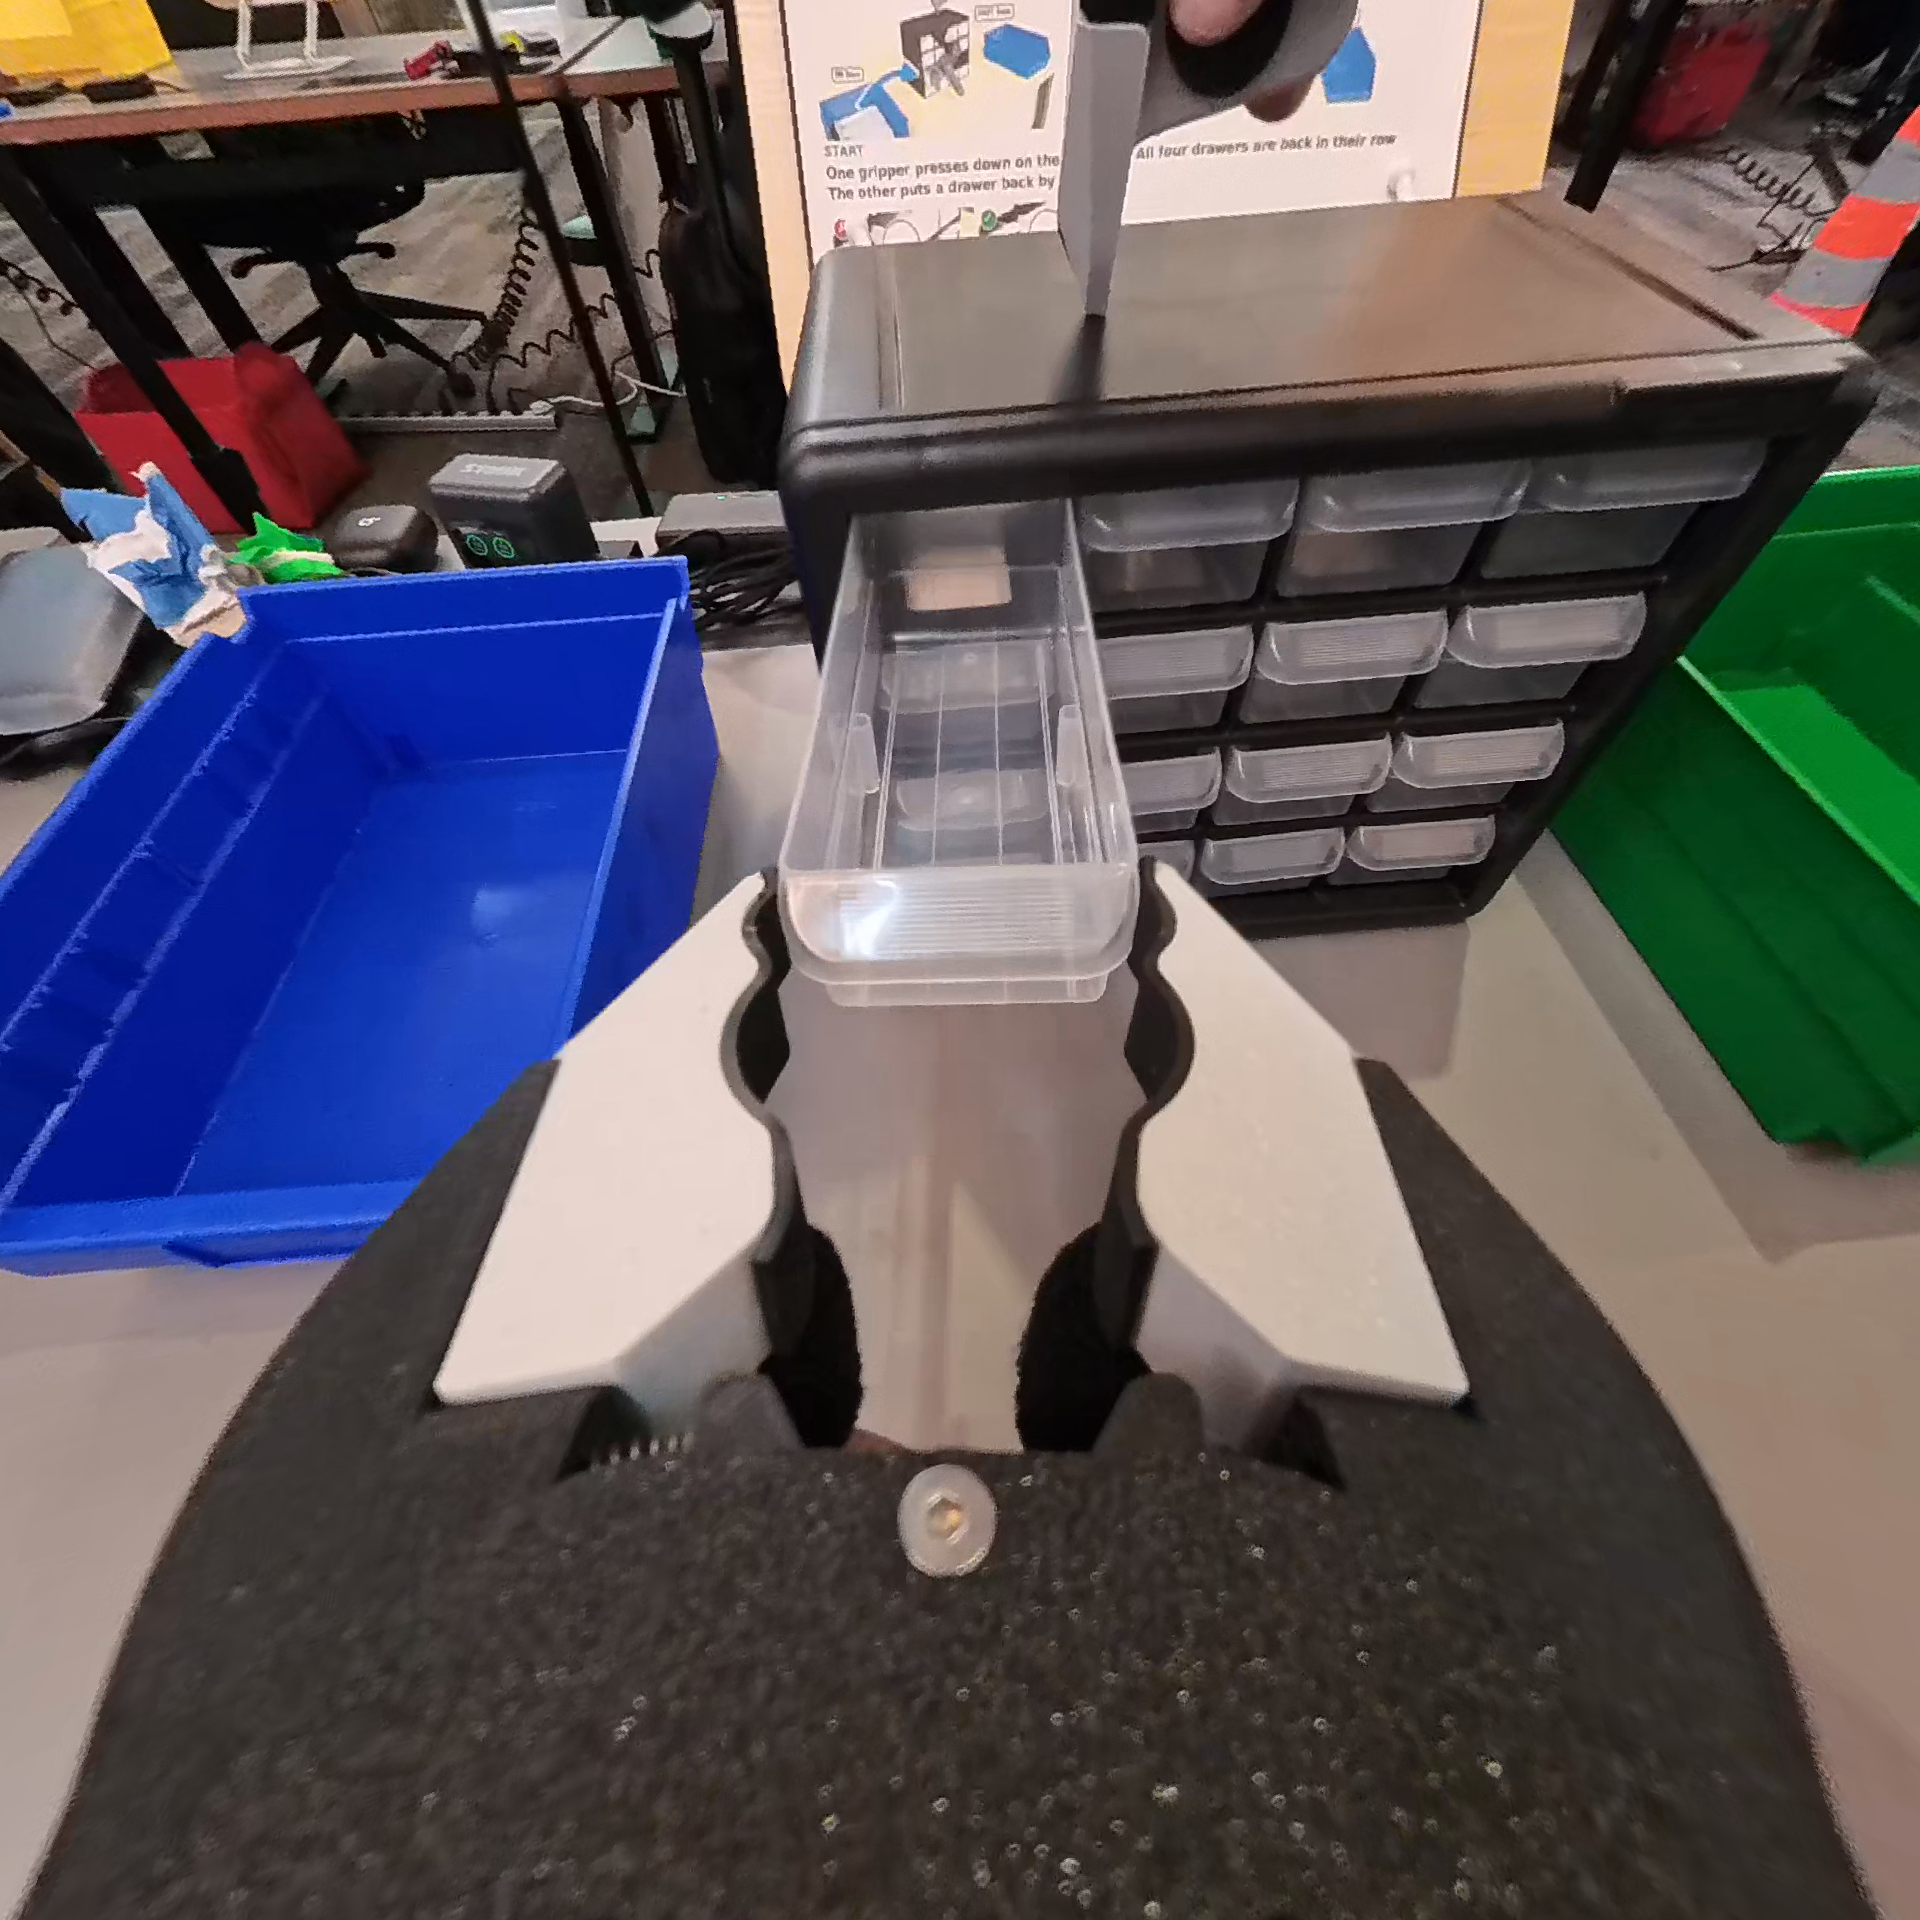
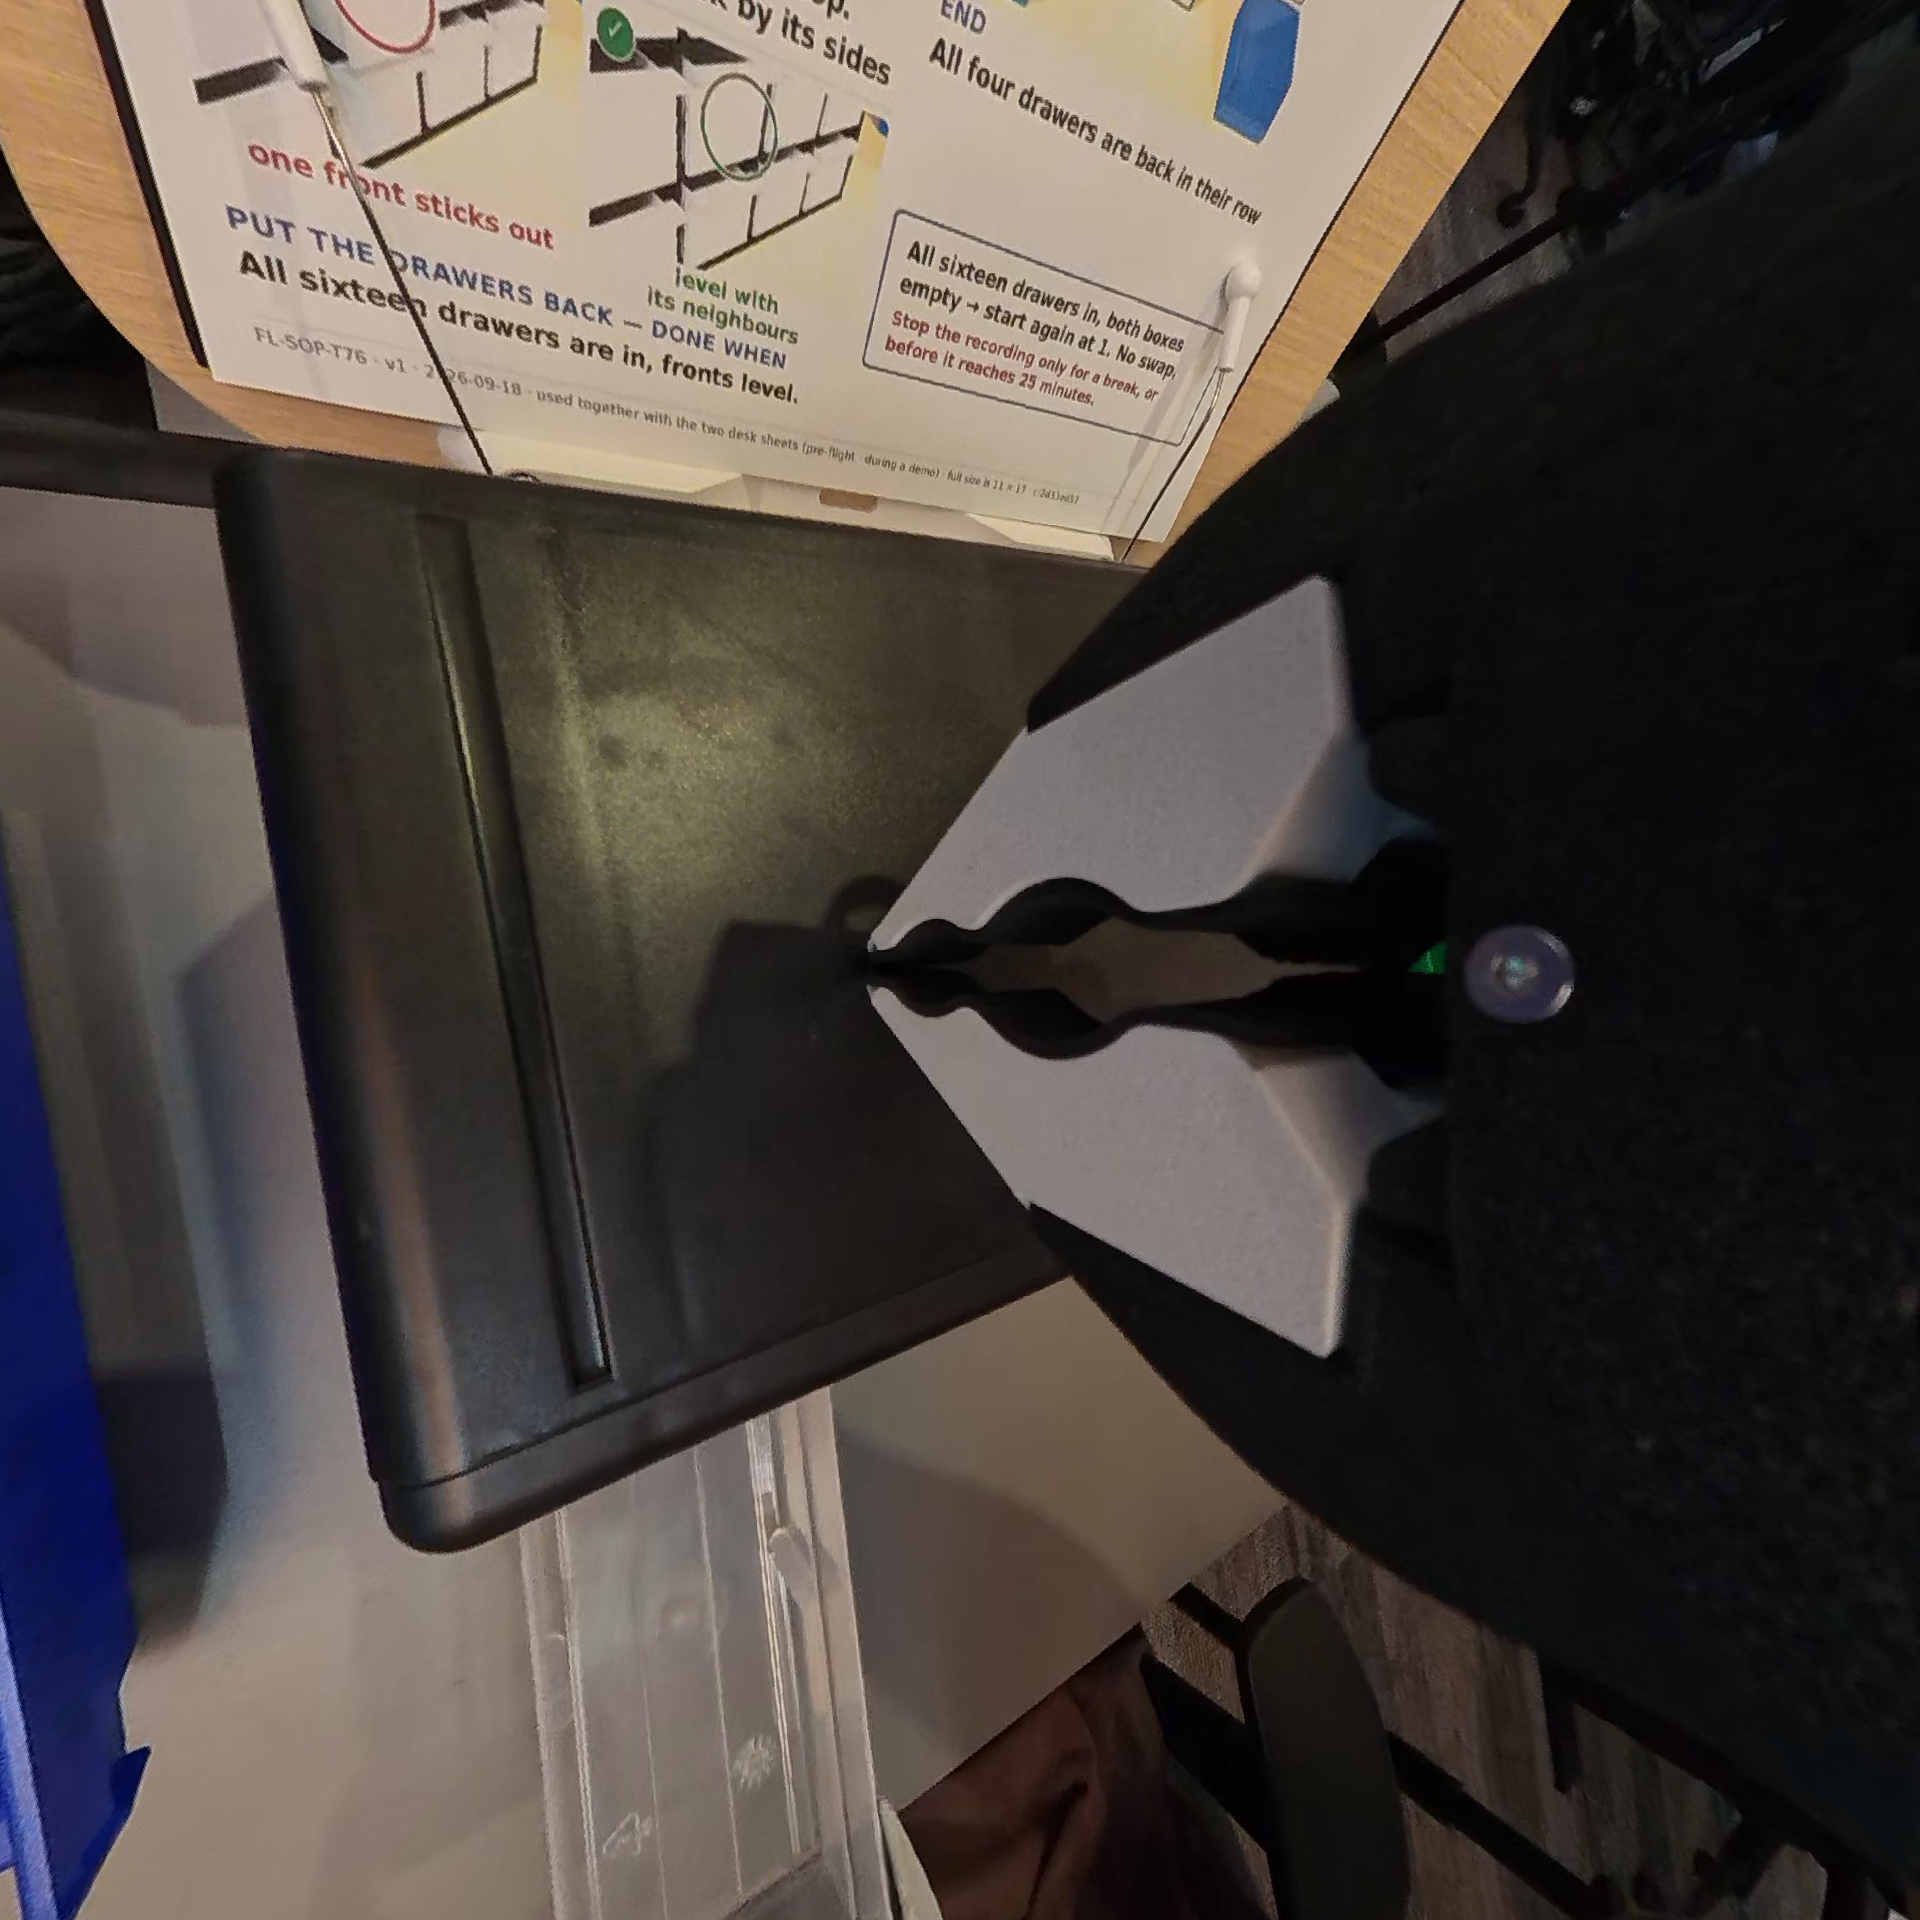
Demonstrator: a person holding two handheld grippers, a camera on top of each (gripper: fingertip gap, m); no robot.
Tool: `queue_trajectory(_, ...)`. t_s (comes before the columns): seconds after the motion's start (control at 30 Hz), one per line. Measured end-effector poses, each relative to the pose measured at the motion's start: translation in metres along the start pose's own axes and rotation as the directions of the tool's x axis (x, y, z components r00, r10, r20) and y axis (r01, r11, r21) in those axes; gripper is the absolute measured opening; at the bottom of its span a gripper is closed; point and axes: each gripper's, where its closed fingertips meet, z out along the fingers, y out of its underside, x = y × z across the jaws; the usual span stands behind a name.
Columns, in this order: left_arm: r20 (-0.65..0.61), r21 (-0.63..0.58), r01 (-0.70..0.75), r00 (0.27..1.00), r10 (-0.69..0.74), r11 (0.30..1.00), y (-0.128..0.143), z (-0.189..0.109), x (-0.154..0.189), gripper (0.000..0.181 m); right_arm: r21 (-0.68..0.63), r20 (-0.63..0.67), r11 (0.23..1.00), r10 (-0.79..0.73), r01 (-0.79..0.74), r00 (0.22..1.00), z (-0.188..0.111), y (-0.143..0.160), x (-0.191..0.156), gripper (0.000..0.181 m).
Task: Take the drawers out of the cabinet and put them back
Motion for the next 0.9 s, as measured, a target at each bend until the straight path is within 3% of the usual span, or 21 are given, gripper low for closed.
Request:
queue_trajectory(0.3,0.007,-0.003,0.014,1.0,-0.014,1.0,-0.003,0.011,0.0,0.065,0.01,0.01,1.0,0.004,-0.005,1.0,0.0,0.0,0.0,0.0)
queue_trajectory(0.9,0.039,0.073,0.05,0.998,-0.053,0.996,-0.026,0.077,-0.001,0.065,0.007,0.029,1.0,0.013,-0.013,0.999,0.0,0.0,0.0,0.0)
